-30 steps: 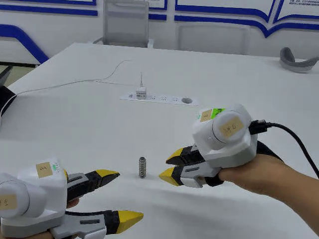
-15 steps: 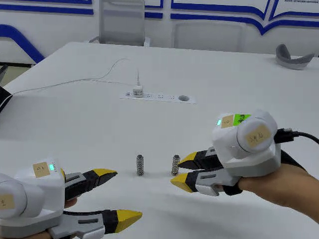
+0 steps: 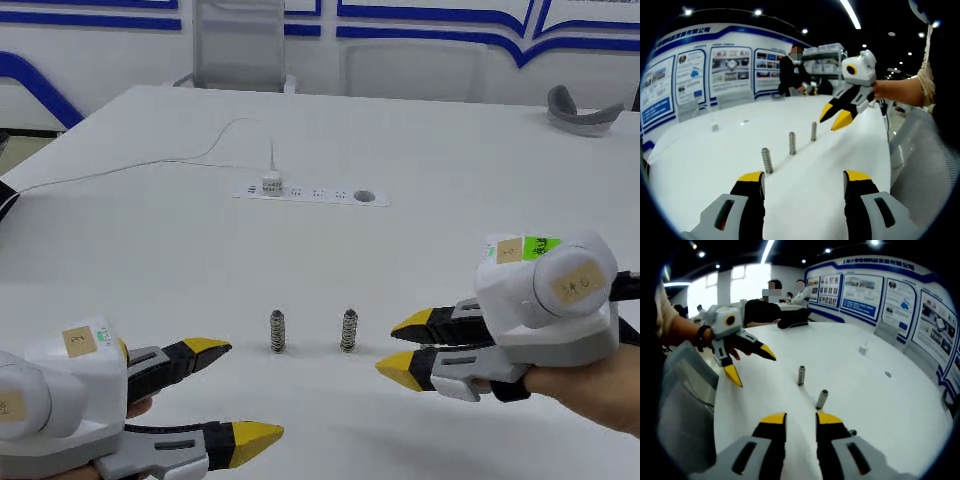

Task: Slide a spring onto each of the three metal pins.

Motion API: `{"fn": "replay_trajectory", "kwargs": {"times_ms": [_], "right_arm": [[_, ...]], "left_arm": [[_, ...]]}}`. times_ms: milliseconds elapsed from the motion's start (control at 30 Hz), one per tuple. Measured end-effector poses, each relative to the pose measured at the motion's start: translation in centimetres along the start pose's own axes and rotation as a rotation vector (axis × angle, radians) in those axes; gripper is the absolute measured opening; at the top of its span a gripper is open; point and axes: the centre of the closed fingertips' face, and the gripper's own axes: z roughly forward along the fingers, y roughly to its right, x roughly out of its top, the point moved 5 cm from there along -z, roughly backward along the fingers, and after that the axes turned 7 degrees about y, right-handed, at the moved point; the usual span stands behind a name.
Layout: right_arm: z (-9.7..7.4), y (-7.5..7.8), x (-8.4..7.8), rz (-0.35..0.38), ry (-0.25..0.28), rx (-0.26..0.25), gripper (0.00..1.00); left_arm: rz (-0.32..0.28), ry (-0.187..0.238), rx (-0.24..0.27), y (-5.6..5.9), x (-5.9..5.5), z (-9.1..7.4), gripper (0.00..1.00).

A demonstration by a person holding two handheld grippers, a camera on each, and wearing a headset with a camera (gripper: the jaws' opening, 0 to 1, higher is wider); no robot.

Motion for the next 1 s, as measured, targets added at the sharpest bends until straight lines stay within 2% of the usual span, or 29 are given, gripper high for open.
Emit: {"fn": "replay_trajectory", "kwargs": {"times_ms": [600, 1000], "right_arm": [[-2.8, 2.0, -2.5, 0.059, 0.011, -0.08, 0.27], [-3.9, 2.4, -4.4, 0.085, 0.01, -0.113, 0.35]], "left_arm": [[-0.004, -0.012, 0.003, 0.0, -0.3, -0.1, 0.65], [-0.011, -0.016, 0.006, -0.1, -0.5, -0.1, 0.66]]}}
